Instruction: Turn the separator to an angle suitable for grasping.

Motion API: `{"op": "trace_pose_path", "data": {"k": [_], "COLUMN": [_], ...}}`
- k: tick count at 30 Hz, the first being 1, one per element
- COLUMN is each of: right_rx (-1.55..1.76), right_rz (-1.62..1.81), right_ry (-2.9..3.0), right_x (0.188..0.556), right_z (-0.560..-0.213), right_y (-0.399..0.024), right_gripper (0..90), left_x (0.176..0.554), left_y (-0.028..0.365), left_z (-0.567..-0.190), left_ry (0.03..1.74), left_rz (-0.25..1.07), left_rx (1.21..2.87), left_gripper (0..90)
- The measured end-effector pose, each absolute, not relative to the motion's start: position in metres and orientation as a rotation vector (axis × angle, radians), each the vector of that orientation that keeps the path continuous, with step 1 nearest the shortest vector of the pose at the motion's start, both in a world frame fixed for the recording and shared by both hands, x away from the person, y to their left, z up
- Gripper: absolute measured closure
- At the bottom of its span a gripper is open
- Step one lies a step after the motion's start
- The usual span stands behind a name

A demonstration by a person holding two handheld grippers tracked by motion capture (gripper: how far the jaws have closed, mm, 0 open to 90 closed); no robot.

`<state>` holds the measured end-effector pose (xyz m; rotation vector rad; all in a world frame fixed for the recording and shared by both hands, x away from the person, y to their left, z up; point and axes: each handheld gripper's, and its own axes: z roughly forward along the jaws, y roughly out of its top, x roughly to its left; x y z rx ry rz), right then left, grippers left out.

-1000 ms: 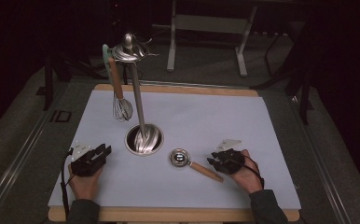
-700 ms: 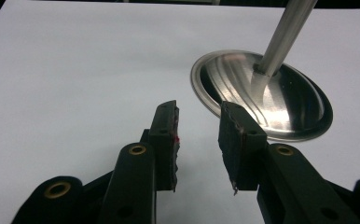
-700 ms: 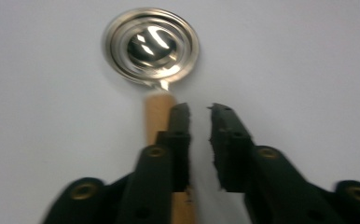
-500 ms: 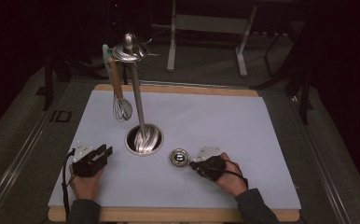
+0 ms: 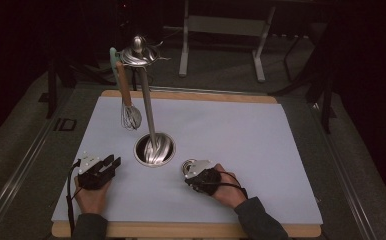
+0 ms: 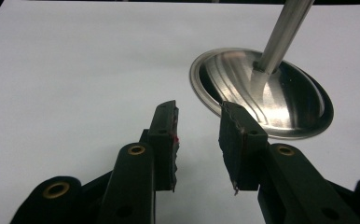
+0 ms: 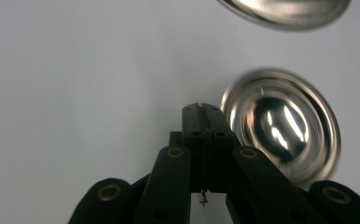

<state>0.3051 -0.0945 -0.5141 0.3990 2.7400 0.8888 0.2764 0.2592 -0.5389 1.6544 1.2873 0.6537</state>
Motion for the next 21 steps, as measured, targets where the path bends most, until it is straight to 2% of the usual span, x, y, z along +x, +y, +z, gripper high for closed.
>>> {"op": "trace_pose_path", "data": {"k": [9, 21], "right_rx": [0.383, 0.484], "right_rz": [0.810, 0.692], "right_ry": [2.759, 2.718], "right_x": [0.318, 0.350], "right_z": [-0.520, -0.515], "right_y": [-0.068, -0.078], "right_gripper": [89.3, 89.4], "left_x": [0.276, 0.276], "left_y": [0.259, 0.260], "left_z": [-0.539, -0.539], "left_ry": [1.284, 1.284], "left_rz": [0.652, 0.652], "left_rx": [1.652, 1.647], "left_gripper": [66.9, 66.9]}}
